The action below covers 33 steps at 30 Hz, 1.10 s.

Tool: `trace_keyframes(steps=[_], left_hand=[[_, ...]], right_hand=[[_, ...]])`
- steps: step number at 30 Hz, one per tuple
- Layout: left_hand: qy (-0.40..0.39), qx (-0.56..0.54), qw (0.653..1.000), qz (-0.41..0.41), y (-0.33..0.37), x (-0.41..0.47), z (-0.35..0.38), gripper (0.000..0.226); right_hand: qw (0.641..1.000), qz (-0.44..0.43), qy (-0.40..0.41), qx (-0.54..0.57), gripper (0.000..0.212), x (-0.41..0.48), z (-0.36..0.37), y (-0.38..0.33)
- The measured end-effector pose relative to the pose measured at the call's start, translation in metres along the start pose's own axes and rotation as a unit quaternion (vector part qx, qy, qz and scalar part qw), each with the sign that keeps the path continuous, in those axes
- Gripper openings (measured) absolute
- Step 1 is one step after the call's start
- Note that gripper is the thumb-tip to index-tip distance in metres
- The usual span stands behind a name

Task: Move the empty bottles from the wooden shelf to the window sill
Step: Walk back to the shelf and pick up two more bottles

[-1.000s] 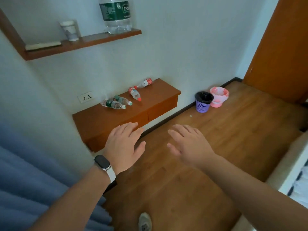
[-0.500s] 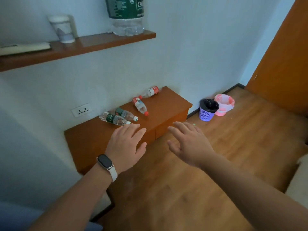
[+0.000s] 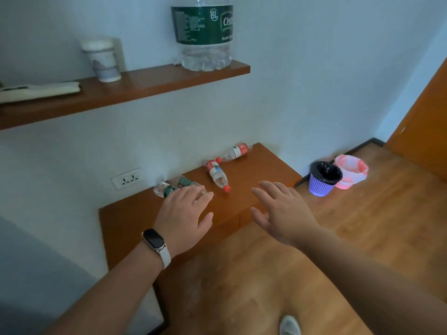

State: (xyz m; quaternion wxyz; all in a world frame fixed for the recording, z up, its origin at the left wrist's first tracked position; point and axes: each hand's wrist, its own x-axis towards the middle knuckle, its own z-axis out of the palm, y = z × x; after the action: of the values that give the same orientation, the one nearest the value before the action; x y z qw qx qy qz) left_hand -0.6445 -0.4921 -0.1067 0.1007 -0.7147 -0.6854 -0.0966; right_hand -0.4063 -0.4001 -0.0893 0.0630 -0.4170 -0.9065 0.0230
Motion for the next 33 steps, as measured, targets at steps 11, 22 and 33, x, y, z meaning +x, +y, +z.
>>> trace_keyframes(steps=[11,22,33], left_hand=[[0.036,0.039,0.994,-0.092,0.066,0.13,0.036,0.039],[0.007,0.056,0.993,-0.101,0.134,0.239,0.063,0.052],[0.049,0.091,0.99,-0.092,0.128,0.293,0.086,0.044]], right_hand=[[0.998,-0.051,-0.013,0.024,0.058,0.089,0.004,0.152],[0.994,-0.1,0.022,0.041,0.052,0.139,-0.002,0.283],[0.99,-0.126,0.034,0.048,0.053,0.182,0.008,0.305]])
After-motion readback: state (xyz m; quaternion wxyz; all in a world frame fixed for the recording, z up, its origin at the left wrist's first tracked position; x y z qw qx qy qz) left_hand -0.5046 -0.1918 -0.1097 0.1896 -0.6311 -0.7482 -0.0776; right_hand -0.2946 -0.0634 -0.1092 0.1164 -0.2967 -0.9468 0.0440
